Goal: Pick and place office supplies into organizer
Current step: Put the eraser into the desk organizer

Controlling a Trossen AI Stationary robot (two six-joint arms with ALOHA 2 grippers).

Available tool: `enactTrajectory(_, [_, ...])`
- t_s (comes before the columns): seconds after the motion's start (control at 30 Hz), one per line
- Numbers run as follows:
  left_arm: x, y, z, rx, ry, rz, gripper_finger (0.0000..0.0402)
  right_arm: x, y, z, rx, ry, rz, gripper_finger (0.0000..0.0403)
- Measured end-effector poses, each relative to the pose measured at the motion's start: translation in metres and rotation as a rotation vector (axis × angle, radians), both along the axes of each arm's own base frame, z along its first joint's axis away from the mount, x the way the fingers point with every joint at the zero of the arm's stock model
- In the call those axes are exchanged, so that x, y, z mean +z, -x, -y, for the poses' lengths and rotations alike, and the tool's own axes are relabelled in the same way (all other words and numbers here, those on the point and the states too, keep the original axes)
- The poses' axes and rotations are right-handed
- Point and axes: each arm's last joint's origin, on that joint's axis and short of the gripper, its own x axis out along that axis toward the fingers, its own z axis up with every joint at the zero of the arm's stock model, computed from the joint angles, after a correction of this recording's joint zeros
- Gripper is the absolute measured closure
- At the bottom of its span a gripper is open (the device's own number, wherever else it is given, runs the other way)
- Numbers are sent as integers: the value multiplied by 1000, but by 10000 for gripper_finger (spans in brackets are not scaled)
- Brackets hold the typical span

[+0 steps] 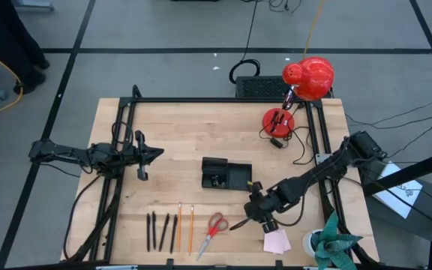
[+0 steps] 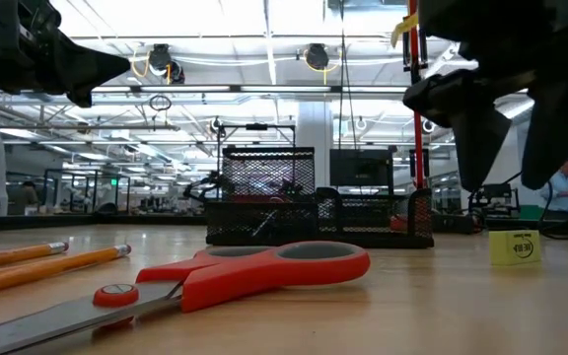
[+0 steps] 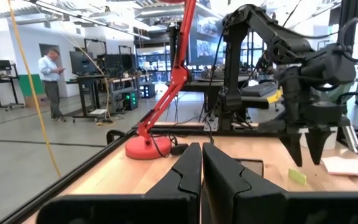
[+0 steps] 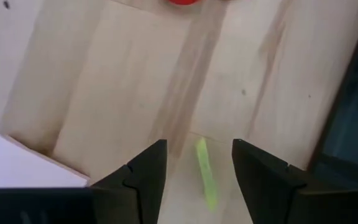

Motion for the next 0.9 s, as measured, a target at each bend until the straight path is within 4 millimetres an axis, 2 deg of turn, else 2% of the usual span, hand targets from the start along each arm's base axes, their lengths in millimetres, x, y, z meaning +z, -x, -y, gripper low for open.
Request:
enactTrajectory(0.4, [0, 0, 0, 0, -1, -5, 378, -5, 2, 4, -2, 21, -33, 221])
enactTrajectory(0.67, [0, 0, 0, 1, -1, -5, 378, -35, 16, 11, -16, 12, -26, 222])
enactTrajectory(0.9, [0, 0, 0, 0, -1, -4, 378, -50, 25, 16, -27, 0, -12, 229])
